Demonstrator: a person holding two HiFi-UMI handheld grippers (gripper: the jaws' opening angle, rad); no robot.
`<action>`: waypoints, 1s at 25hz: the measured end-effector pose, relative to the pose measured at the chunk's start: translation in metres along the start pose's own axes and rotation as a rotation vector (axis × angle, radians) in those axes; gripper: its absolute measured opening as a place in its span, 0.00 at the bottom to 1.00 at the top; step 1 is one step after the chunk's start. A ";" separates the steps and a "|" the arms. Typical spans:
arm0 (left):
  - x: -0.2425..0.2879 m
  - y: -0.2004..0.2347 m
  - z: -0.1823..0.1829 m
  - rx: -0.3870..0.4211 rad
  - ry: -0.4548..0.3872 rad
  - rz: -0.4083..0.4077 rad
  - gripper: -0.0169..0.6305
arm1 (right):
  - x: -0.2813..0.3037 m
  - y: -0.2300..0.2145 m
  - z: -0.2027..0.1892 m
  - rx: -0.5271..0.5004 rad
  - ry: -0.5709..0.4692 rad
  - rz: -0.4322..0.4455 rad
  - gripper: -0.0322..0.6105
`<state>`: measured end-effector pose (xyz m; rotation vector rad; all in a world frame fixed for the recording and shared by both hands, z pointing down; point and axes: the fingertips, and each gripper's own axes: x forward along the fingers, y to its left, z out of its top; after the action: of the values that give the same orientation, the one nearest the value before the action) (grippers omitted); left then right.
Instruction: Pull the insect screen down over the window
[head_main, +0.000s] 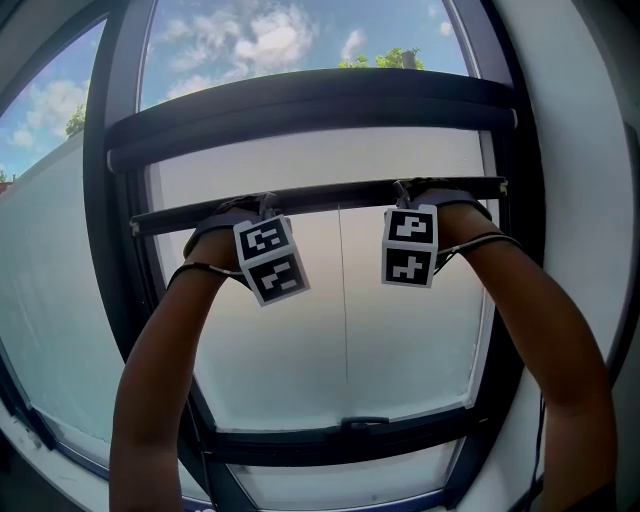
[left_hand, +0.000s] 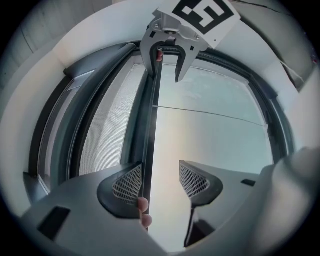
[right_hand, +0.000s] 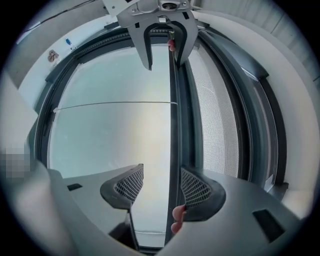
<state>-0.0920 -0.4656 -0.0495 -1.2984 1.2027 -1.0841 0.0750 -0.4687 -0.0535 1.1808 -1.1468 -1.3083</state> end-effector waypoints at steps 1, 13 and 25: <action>0.000 -0.003 0.000 0.002 0.001 0.002 0.39 | 0.000 0.003 -0.001 -0.006 0.003 -0.004 0.42; -0.001 -0.050 -0.002 0.000 -0.016 -0.064 0.39 | -0.001 0.049 0.003 0.013 -0.021 0.027 0.42; -0.008 -0.096 -0.007 0.054 -0.011 -0.153 0.39 | -0.008 0.093 0.006 0.010 -0.056 0.084 0.42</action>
<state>-0.0918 -0.4596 0.0473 -1.3702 1.0725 -1.2090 0.0762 -0.4659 0.0402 1.0976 -1.2315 -1.2803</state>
